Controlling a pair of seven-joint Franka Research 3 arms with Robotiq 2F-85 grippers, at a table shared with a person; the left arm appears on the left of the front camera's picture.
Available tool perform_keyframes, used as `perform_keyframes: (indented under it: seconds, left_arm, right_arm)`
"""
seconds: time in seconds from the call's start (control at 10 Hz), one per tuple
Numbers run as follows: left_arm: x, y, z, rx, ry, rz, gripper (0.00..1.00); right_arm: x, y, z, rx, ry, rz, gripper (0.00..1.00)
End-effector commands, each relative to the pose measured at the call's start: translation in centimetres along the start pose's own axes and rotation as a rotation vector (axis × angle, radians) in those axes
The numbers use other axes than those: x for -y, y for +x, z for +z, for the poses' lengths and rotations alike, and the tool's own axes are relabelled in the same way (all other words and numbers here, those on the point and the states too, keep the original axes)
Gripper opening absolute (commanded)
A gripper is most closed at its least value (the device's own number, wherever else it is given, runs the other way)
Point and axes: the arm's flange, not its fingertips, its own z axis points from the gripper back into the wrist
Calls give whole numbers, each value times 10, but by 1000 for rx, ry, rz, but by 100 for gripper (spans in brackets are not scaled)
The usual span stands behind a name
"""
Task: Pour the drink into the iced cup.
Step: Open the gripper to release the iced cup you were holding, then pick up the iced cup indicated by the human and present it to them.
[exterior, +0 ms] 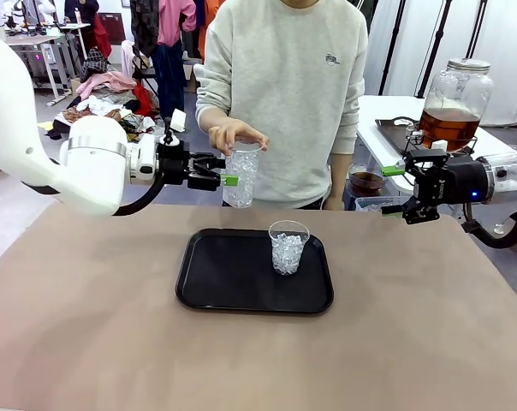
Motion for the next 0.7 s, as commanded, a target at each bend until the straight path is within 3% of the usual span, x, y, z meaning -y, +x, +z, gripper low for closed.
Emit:
perform_keyframes:
  seconds: [0.0,0.6]
  left_arm:
    - [15,5,22,29,20,29,100]
    - [48,12,88,14,19,13,100]
  right_arm:
    - [-1,-1,0,2,4,0,100]
    - [-1,-1,0,2,4,0,100]
